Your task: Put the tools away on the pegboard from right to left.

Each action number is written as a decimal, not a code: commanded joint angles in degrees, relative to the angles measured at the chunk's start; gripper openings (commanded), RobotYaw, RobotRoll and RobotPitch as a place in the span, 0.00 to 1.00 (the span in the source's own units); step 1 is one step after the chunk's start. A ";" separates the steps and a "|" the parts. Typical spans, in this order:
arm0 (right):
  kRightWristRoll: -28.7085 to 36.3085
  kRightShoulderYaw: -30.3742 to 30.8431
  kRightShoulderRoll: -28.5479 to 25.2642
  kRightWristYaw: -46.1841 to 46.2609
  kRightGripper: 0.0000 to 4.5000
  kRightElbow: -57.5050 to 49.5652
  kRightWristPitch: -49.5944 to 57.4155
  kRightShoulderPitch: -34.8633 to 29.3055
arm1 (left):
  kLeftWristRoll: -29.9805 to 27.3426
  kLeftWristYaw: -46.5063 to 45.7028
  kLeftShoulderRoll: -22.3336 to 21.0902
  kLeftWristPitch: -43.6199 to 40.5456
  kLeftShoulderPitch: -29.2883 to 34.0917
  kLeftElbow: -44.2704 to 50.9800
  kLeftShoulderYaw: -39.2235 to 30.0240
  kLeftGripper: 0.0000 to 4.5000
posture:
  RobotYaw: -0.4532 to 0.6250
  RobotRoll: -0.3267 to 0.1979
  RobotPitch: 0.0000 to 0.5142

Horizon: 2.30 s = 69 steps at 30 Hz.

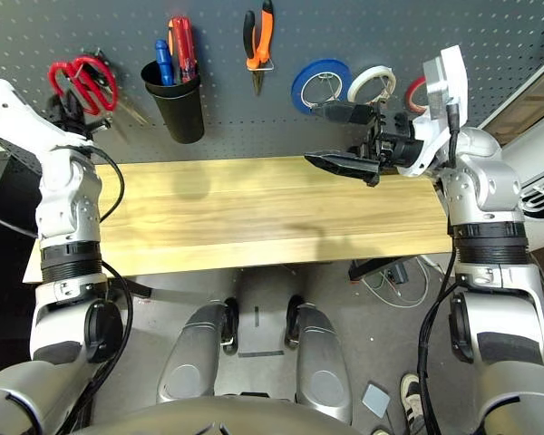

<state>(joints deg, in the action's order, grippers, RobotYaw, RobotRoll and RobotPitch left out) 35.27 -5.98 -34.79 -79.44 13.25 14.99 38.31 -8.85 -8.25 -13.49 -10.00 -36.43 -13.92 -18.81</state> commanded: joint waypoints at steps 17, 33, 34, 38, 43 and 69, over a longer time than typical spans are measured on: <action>-7.78 -0.12 2.77 11.67 1.00 7.41 -4.46 -3.88 | -2.35 8.93 -2.37 -15.88 18.57 17.51 3.23 1.00 | 0.44 0.62 0.28; -21.60 -3.26 13.17 45.82 1.00 30.32 -21.10 -2.21 | 0.55 17.52 -3.20 4.90 25.79 7.18 4.93 1.00 | 0.43 0.62 0.25; -22.35 -3.57 13.44 48.33 1.00 32.17 -22.34 -1.85 | 0.83 17.37 -3.14 6.17 25.78 6.35 4.86 1.00 | 0.43 0.62 0.25; -24.00 -4.50 14.28 54.44 1.00 38.26 -26.97 -0.65 | 1.14 16.49 -2.86 10.11 25.91 4.16 4.04 1.00 | 0.43 0.62 0.25; -25.46 -4.87 15.68 56.26 1.00 45.19 -35.52 -0.53 | 1.11 14.05 -1.77 15.34 25.20 -1.56 2.77 1.00 | 0.43 0.62 0.23; -25.31 -6.37 17.03 55.30 1.00 48.46 -44.96 -0.10 | 2.24 12.67 -0.93 24.00 20.33 -11.23 3.56 1.00 | 0.43 0.62 0.15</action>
